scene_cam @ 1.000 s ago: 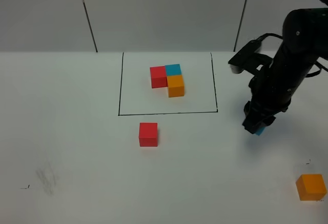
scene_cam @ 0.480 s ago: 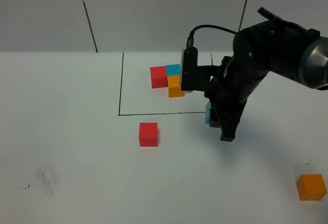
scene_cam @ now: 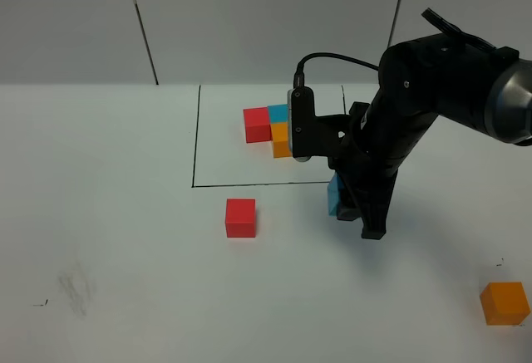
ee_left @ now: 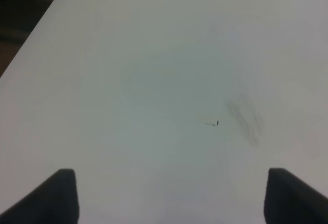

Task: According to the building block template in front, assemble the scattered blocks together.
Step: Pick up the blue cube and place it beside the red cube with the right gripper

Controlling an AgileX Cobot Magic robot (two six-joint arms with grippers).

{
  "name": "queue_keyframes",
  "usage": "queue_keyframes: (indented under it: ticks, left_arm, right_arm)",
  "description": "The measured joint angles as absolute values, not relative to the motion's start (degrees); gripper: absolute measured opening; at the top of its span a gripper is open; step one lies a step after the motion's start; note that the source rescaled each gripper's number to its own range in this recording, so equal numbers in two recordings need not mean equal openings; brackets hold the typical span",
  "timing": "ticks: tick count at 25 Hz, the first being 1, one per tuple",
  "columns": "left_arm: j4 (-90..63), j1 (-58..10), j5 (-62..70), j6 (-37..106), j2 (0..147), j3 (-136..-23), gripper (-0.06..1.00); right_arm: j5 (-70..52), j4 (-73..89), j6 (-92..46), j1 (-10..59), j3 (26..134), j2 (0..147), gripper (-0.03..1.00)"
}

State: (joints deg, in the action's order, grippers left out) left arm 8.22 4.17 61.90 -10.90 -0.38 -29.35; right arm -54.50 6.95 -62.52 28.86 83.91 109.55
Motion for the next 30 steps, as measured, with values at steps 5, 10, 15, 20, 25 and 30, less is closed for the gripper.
queue_keyframes:
  ticks: [5, 10, 15, 20, 25, 30]
  left_arm:
    - [8.22, 4.17, 61.90, -10.90, -0.38, -29.35, 0.73]
    - [8.22, 4.17, 61.90, -10.90, -0.38, -29.35, 0.73]
    - [8.22, 4.17, 61.90, -10.90, -0.38, -29.35, 0.73]
    - [8.22, 4.17, 61.90, -10.90, -0.38, -29.35, 0.73]
    - [8.22, 4.17, 61.90, -10.90, -0.38, -29.35, 0.73]
    - [8.22, 4.17, 61.90, -10.90, -0.38, -29.35, 0.73]
  right_arm:
    - [-60.88, 5.68, -63.49, 28.94, 89.60, 114.13, 0.33]
    - [-64.75, 3.18, -63.31, 30.59, 96.84, 119.45, 0.33]
    - [-64.75, 1.81, -61.17, 32.31, 101.61, 122.83, 0.33]
    - [-68.06, -0.39, -58.53, 33.49, 108.85, 128.17, 0.33]
    - [-69.42, -1.76, -56.96, 34.88, 115.36, 133.14, 0.33]
    - [-69.42, -1.82, -55.85, 36.17, 118.59, 134.92, 0.33]
